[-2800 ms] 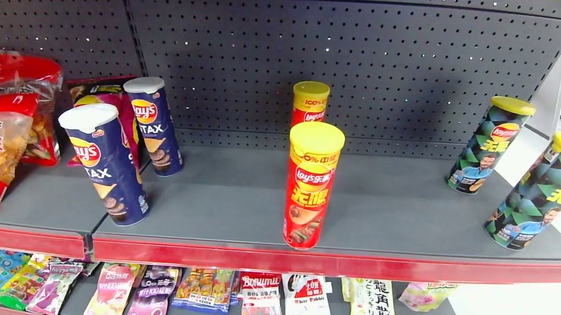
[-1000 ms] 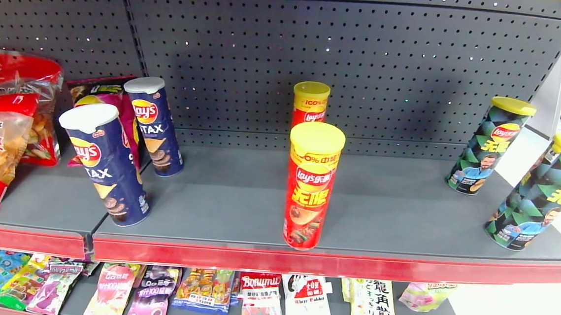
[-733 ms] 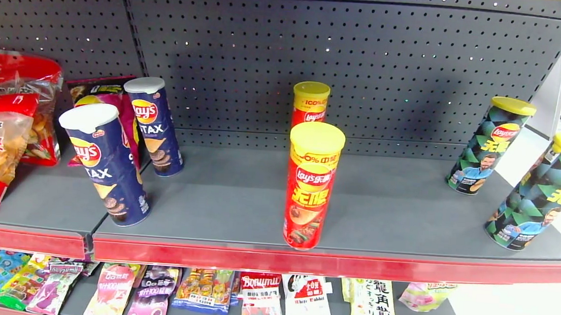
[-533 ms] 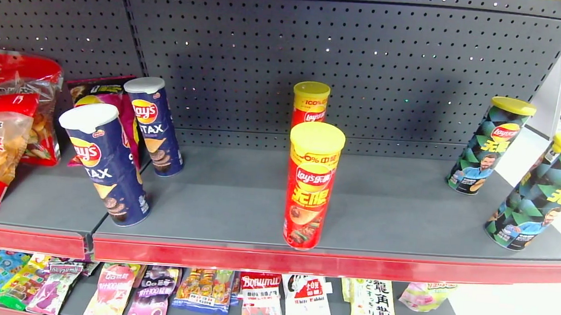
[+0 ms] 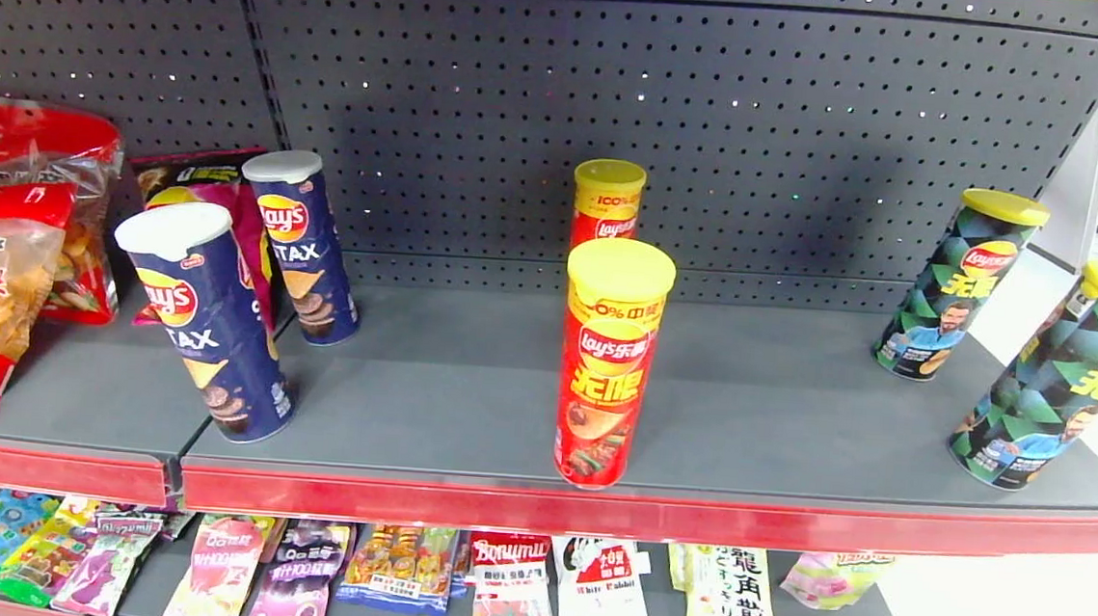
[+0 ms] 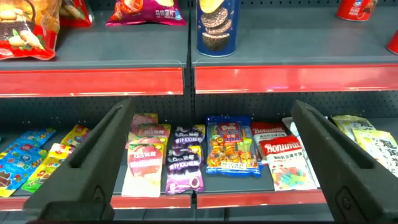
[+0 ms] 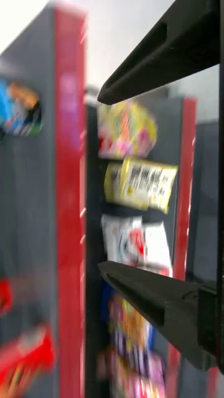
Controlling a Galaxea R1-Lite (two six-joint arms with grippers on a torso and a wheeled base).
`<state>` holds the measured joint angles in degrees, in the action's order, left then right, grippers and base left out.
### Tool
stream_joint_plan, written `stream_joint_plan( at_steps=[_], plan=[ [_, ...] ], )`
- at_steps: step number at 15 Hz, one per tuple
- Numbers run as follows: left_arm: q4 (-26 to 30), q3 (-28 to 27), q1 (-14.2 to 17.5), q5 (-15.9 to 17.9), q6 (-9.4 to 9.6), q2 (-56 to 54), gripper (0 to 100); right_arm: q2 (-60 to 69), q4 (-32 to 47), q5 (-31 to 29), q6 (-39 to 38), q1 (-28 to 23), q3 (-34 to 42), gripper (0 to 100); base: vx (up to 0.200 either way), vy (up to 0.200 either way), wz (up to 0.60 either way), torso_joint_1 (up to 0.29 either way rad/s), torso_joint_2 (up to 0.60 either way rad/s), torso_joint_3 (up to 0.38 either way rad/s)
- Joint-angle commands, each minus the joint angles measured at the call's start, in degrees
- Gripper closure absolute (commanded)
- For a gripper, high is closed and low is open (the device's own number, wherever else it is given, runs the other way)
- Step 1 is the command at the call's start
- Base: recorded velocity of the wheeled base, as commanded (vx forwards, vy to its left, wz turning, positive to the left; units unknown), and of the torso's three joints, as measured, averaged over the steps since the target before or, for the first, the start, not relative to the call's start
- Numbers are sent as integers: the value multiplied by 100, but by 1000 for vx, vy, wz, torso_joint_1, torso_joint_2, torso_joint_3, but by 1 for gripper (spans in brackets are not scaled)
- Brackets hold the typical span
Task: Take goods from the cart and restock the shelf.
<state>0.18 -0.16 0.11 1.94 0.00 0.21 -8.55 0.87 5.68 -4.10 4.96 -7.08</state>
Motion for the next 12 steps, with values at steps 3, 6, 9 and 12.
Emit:
stream_joint_plan(
  at_steps=[3,6,9,12],
  plan=[
    [-1,-2,7,0,0,-3,0,-3443,72,1111,1728,857,-1884,0,0,0,0,0,0,0],
    [-1,-2,7,0,0,-3,0,-4401,63,1093,2317,1429,-1832,0,0,0,0,0,0,0],
    [-1,7,7,0,0,-3,0,-5526,54,522,2299,1877,-2377,0,0,0,0,0,0,0],
    [-1,-2,7,0,0,-3,0,-6590,-78,-23,2273,1894,-2930,0,0,0,0,0,0,0]
  ],
)
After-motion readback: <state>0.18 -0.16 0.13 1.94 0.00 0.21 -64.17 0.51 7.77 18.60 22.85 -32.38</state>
